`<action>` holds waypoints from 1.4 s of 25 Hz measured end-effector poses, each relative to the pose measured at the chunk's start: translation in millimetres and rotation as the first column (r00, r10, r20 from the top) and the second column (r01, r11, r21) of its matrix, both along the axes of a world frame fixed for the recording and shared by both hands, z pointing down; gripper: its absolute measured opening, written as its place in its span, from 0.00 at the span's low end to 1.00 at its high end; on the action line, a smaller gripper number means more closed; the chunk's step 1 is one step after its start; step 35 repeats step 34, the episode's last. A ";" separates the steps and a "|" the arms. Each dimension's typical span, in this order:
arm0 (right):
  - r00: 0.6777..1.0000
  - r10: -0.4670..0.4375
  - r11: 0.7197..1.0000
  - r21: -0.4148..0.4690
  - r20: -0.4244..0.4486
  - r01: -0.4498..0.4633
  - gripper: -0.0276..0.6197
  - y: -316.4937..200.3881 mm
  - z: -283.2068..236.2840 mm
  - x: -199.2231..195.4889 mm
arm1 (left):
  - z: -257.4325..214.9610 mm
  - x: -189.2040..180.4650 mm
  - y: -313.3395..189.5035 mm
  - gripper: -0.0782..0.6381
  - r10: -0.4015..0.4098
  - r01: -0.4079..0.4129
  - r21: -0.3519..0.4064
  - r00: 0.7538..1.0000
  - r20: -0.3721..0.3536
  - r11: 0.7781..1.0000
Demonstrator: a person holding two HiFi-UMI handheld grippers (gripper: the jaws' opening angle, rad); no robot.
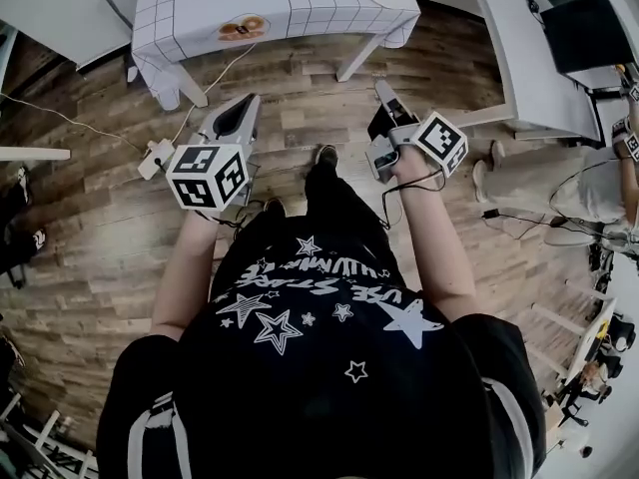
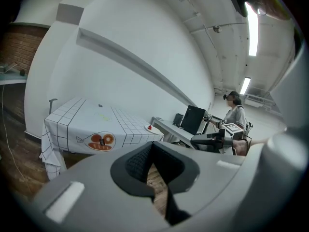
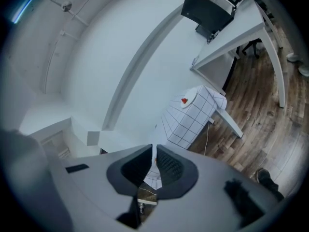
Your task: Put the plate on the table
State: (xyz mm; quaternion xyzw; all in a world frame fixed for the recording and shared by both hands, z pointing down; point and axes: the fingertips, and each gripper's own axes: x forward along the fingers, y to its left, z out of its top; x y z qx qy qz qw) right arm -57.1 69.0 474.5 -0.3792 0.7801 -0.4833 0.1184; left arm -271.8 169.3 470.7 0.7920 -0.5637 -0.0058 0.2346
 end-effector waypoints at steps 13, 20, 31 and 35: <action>0.995 -0.073 0.991 0.108 -0.065 0.080 0.08 27.7 -27.1 15.9 | -18.6 20.1 24.0 0.12 -0.011 0.010 0.036 1.000 0.010 0.999; 0.991 -0.122 0.987 0.102 -0.048 0.127 0.08 77.4 -24.9 51.8 | -20.7 75.2 50.2 0.12 0.010 -0.011 0.030 0.999 0.052 0.999; 0.986 -0.165 0.982 0.086 -0.036 0.168 0.08 148.0 -18.1 108.6 | -22.9 140.2 121.6 0.12 -0.002 0.001 0.020 0.997 0.078 1.000; 0.983 -0.180 0.979 0.086 -0.043 0.183 0.08 164.2 -17.6 120.5 | -23.1 152.6 136.2 0.12 -0.016 0.015 0.019 0.997 0.070 1.000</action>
